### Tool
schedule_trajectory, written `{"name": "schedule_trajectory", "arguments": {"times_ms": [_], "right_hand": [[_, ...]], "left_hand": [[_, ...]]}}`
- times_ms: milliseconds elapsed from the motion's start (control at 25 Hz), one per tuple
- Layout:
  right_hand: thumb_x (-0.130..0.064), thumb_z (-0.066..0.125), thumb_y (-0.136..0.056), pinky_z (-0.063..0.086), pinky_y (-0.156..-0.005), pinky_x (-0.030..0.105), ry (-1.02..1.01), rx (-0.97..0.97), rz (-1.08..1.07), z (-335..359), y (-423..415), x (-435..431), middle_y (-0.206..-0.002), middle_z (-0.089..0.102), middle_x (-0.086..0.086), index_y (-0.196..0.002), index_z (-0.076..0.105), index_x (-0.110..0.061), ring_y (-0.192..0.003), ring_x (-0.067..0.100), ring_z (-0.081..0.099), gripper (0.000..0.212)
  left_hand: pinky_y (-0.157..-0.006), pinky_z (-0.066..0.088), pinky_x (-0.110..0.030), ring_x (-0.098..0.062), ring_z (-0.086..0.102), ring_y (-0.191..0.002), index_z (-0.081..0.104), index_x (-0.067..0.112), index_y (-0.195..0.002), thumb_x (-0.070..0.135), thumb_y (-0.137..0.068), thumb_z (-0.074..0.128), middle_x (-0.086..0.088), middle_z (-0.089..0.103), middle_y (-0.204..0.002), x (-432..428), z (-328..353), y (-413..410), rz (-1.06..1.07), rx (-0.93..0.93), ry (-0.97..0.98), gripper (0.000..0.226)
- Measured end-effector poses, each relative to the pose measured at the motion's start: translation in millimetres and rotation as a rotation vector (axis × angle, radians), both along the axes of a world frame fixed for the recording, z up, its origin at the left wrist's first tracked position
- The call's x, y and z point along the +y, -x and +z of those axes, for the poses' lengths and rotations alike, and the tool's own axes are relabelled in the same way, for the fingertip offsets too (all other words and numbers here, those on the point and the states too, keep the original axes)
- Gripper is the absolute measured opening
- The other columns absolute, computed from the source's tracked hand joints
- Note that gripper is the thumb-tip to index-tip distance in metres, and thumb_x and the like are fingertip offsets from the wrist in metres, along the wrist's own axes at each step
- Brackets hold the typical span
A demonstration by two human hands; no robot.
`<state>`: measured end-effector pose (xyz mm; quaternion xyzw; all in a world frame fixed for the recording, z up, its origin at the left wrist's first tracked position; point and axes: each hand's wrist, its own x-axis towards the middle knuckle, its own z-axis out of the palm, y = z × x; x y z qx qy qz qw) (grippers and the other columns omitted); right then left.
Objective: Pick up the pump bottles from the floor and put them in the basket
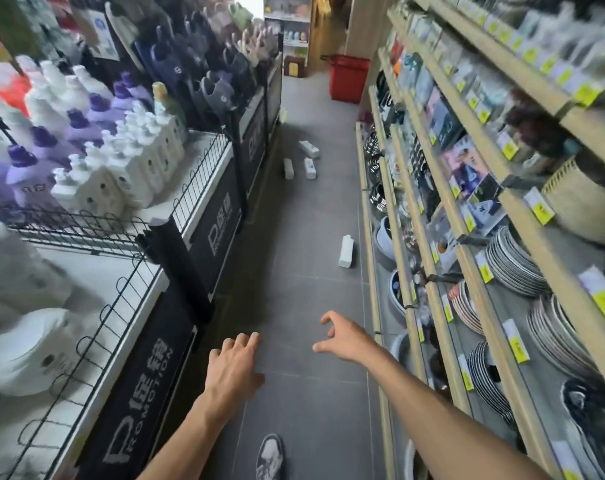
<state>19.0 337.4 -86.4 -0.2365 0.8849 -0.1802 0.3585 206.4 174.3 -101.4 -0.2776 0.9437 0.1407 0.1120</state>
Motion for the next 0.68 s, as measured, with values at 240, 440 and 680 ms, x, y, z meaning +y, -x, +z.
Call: {"name": "schedule_trajectory", "arguments": {"times_ms": [240,440,680], "right_hand": [[-0.049,0.079,-0.077,0.05,-0.091,0.033,0.026,-0.005,-0.139,1,92,-38,-0.113,0.061,-0.003,-0.127,0.05,-0.029,-0.103,0.018,0.062,0.062],[-0.051,0.078,-0.077,0.05,-0.092,0.036,0.032,-0.006,-0.192,-9,177,-62,-0.121,0.061,-0.002,-0.131,0.048,-0.029,-0.107,0.018,0.061,0.065],[-0.057,0.076,-0.071,0.05,-0.094,0.037,0.012,-0.034,-0.186,-27,291,-88,-0.114,0.063,-0.003,-0.128,0.049,-0.031,-0.102,0.02,0.063,0.069]], "left_hand": [[-0.095,0.04,-0.037,-0.022,0.045,-0.125,0.032,0.035,-0.145,0.045,-0.081,0.067,0.007,0.047,-0.136,-67,0,88,-0.058,0.006,-0.009,0.073],[-0.093,0.042,-0.037,-0.022,0.047,-0.123,0.034,0.034,-0.143,0.05,-0.08,0.067,0.007,0.048,-0.134,-105,-5,184,-0.122,0.0,0.011,0.073],[-0.098,0.042,-0.041,-0.024,0.048,-0.123,0.035,0.032,-0.141,0.045,-0.08,0.07,0.004,0.047,-0.136,-131,-6,308,-0.122,-0.011,0.041,0.072]]}}
